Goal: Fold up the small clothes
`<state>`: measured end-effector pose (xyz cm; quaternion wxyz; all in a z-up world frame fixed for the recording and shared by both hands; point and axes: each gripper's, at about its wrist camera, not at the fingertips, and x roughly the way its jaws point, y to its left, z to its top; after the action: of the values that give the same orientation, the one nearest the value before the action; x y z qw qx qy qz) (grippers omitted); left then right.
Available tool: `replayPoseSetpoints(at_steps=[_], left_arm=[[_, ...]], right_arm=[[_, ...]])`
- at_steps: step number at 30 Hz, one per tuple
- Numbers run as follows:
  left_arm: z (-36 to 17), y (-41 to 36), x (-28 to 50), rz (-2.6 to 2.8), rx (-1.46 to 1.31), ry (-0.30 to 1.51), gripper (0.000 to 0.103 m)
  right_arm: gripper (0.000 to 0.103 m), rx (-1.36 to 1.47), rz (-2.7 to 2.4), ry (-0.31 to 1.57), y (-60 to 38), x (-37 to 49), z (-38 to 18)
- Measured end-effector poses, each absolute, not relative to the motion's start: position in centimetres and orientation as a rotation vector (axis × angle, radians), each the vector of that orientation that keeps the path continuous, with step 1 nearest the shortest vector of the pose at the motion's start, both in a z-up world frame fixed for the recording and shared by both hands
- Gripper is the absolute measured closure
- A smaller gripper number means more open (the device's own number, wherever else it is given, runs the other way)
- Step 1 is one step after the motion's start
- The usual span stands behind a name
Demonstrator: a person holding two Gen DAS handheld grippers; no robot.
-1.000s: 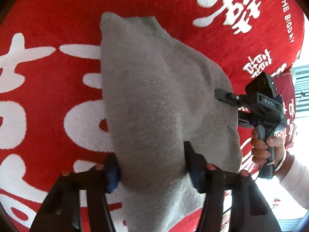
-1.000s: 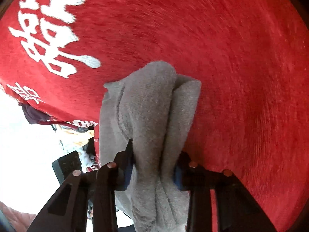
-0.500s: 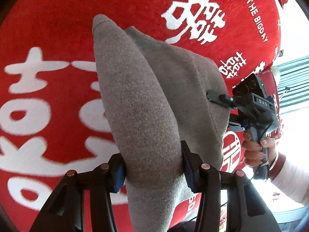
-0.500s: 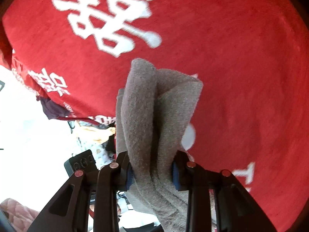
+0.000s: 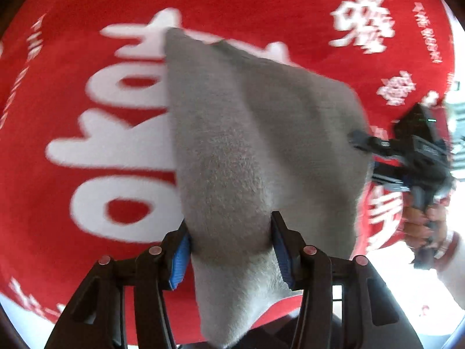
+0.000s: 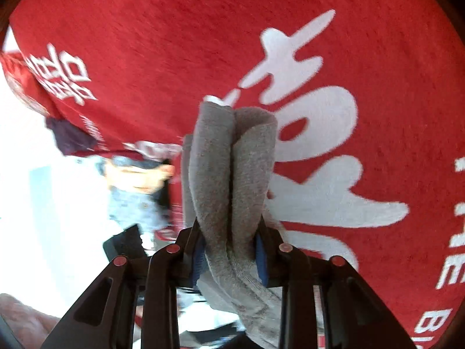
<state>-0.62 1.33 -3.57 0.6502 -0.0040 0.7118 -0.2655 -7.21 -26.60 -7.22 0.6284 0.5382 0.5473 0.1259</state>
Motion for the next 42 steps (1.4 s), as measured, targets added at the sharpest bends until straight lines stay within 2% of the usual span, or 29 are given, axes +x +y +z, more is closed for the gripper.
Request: replayPoseSetpoints(at_steps=[2,6,9,11,12,17,20,25,42], left_arm=[[-3.9,2.3,-0.5,-0.563,-0.029,1.621,0.05],[-3.0,2.9,-0.6,-0.487,0.033,1.59,0.027],[-2.1,3.1,-1.0,-0.457,0.085,1.543,0.026],[-1.6,2.7,-1.3,-0.428,0.122,1.517,0.004],[-1.4,2.7,-1.2,-0.412,0.14,1.505,0.0],[-0.6,2.2,-1.4,-0.37,0.165,1.471,0.0],[-0.1,2.3,-1.7,-0.341,0.179,1.436,0.0],[-0.1,2.5,-2.0,-0.276,0.22,1.426,0.0],[-0.4,1.7,-3.0,-0.285,0.251,1.499,0.0]], right_arm=[[0.071,1.146,0.18,1.292,-27.6,-7.3,-7.1],[0.068,0.965,0.066,1.335,-28.3,-7.7,-5.1],[0.068,0.941,0.086,1.321,-28.3,-8.6,-3.3],[0.057,0.956,0.12,1.333,-27.3,-9.3,-2.9],[0.056,0.967,0.138,1.353,-26.7,-9.8,-3.0],[0.057,0.985,0.142,1.457,-23.2,-11.0,-4.8],[0.088,0.913,0.107,1.474,-22.0,-11.0,-5.0],[0.091,0.688,0.037,1.503,-20.7,-11.3,-5.0],[0.09,0.627,-0.025,1.508,-20.1,-11.9,-4.3]])
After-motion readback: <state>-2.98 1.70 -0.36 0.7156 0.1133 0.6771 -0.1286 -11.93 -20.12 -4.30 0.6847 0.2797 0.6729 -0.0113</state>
